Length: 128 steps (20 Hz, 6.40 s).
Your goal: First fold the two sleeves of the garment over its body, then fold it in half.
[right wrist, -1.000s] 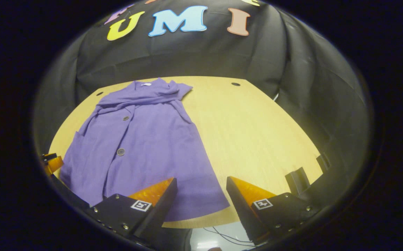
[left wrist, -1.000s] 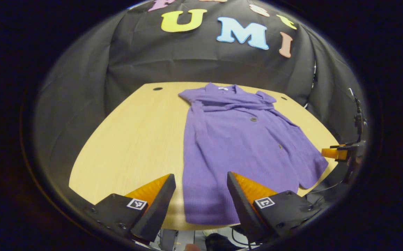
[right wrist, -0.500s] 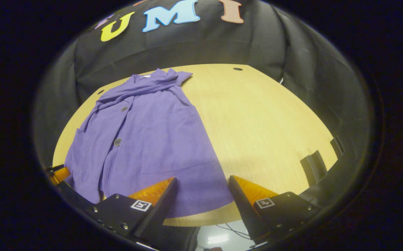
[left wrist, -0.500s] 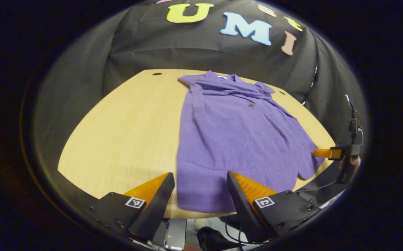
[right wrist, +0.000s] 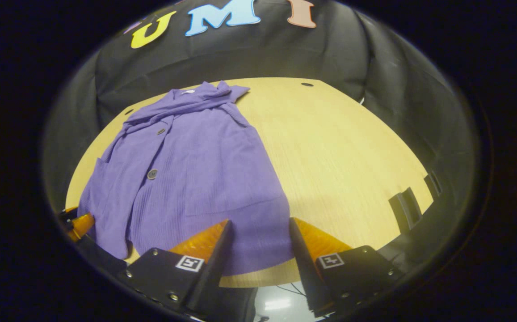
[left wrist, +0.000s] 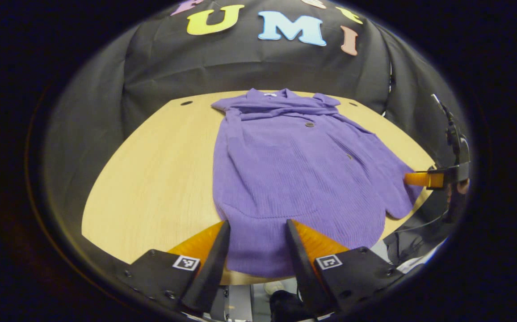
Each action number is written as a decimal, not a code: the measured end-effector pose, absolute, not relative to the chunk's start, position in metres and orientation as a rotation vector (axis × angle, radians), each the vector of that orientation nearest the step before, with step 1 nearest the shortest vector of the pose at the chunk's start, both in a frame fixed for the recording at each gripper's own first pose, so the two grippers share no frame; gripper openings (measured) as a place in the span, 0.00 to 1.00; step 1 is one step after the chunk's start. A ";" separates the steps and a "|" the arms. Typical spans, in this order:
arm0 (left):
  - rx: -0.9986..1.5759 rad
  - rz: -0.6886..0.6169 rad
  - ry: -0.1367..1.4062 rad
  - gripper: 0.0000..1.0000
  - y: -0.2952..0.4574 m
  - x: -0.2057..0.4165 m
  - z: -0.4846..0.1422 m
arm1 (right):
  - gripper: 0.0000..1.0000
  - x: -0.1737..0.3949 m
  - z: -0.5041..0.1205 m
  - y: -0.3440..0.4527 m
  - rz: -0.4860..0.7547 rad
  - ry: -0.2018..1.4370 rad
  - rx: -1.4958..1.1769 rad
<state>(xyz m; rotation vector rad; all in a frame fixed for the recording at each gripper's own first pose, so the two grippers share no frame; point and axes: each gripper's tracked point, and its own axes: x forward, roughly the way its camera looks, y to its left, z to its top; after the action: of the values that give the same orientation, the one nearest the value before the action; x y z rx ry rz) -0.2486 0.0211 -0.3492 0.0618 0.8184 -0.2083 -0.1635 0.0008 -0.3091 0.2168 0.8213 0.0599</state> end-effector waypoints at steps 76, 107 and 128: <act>-0.044 -0.054 0.492 0.47 -0.030 0.327 -0.258 | 0.24 0.319 -0.127 0.039 0.208 0.520 0.238; -0.052 -0.125 0.090 0.94 -0.050 0.105 -0.020 | 0.85 0.091 0.071 0.015 0.106 0.002 0.010; 0.006 -0.089 0.045 0.94 -0.032 -0.003 0.010 | 0.85 -0.011 0.076 0.011 0.083 -0.027 0.065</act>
<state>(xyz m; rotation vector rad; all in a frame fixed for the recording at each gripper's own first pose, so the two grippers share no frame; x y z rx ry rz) -0.0026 -0.0323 0.0100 0.0060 0.0453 -0.0891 -0.0108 0.0114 0.0763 0.0652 -0.0274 0.0831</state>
